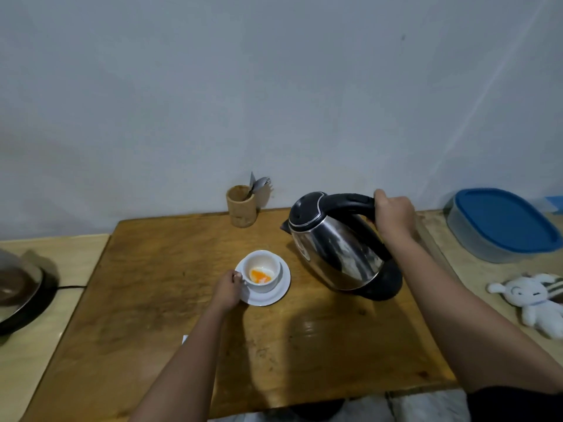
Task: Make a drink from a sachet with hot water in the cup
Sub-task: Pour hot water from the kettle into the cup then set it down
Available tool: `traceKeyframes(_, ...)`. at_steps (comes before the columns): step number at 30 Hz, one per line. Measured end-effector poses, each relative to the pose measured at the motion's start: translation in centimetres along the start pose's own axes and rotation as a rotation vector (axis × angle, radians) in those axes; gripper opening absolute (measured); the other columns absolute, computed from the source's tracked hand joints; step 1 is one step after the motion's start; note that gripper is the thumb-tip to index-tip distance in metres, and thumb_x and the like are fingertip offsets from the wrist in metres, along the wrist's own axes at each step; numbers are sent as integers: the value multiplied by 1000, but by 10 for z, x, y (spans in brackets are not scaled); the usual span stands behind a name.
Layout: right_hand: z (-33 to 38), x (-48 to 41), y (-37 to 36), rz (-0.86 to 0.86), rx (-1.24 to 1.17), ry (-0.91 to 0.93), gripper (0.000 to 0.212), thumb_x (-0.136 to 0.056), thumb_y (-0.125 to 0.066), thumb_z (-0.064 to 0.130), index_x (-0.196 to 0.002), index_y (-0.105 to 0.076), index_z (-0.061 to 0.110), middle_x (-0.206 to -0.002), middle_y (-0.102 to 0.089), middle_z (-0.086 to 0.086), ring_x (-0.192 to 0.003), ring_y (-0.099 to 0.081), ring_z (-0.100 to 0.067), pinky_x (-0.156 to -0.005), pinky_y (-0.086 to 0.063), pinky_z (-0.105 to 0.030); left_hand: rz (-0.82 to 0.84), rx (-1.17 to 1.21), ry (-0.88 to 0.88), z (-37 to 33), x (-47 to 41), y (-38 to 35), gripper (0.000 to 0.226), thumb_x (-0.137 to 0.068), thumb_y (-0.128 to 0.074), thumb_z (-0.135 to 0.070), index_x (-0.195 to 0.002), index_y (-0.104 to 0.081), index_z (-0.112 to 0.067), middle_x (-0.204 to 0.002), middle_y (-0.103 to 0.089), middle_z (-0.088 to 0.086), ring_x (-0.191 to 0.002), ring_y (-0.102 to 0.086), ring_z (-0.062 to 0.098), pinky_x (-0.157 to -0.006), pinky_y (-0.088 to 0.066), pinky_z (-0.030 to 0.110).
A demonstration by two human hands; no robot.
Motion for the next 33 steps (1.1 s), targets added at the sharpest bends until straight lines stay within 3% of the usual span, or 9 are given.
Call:
traceKeyframes(5,16,8,-17,53,72,56,43,-84,-48,30,-48,-39,8,-51,-41,-5,-53,-39,-27,-56,-30,-33,31,-58,7,-1,-2,2,22,-97,-36,-22,-92,-50,-5,-108,-60,27,-87,-53,32,-71,-35,33)
traceKeyframes(9,27,14,-28,80,160,124,42,-82,-48,30,-46,-36,12,-48,-35,-2,-46,-31,-23,-49,-24,-29,69,-102,-7,-1,-2,3,30,-98,-34,-22,-104,-53,0,-110,-60,25,-87,-51,29,-72,-36,33)
traceKeyframes(12,31,18,-34,92,203,161,41,-80,-48,30,-46,-33,13,-47,-33,-1,-45,-30,-22,-48,-24,-29,108,-117,-24,-2,-1,4,32,-98,-33,-22,-109,-53,1,-112,-59,25,-93,-54,33,-73,-36,32)
traceKeyframes(16,35,24,-41,128,232,212,41,-79,-48,29,-45,-32,13,-45,-30,0,-43,-28,-20,-48,-22,-29,141,-130,-31,-4,-2,6,24,-98,-32,-22,-98,-51,-7,-106,-59,20,-87,-49,26,-74,-37,32)
traceKeyframes(21,38,27,-42,135,258,252,43,-80,-48,29,-44,-30,14,-44,-28,1,-42,-26,-20,-48,-22,-28,160,-118,-34,-3,-5,7,28,-98,-32,-22,-104,-52,-4,-101,-56,16,-88,-49,25,-76,-37,33)
traceKeyframes(33,51,38,-53,165,338,381,44,-81,-48,28,-42,-33,14,-41,-30,2,-42,-30,-19,-48,-25,-26,93,-55,-22,-1,-4,6,21,-97,-35,-24,-93,-49,-10,-89,-53,8,-81,-47,22,-72,-38,33)
Point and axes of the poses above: each hand's wrist, its own x-axis away from the middle knuckle, its own y-axis out of the back of the hand, z = x × y, the point moved 5 cm from there along -x, towards the middle knuckle
